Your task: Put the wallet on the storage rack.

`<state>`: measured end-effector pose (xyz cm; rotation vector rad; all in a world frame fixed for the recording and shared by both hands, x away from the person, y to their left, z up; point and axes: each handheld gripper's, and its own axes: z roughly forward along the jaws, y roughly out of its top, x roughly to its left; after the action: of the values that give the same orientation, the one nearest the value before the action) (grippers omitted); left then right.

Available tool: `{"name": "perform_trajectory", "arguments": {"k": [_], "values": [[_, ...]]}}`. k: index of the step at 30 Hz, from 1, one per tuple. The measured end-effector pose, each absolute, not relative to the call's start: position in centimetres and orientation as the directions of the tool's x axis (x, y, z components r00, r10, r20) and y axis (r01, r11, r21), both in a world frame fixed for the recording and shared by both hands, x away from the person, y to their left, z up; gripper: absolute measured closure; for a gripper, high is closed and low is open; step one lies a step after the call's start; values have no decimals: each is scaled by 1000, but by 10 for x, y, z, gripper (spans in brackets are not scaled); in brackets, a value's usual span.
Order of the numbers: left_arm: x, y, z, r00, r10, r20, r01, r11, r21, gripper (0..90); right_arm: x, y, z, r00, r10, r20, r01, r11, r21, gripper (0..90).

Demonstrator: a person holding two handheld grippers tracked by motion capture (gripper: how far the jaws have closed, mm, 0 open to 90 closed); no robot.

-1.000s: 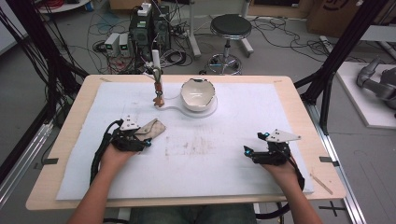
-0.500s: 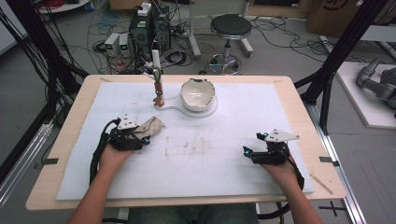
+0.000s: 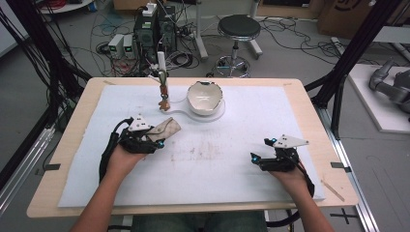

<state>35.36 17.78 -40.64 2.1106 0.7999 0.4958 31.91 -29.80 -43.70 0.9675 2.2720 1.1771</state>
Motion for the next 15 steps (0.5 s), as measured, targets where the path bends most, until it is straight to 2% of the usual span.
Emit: {"name": "perform_trajectory", "arguments": {"k": [15], "values": [[374,153,-369,735,673,88,321,-459,829,380,320,-297,-438,-682,731,-32,397,406,823,196]]}}
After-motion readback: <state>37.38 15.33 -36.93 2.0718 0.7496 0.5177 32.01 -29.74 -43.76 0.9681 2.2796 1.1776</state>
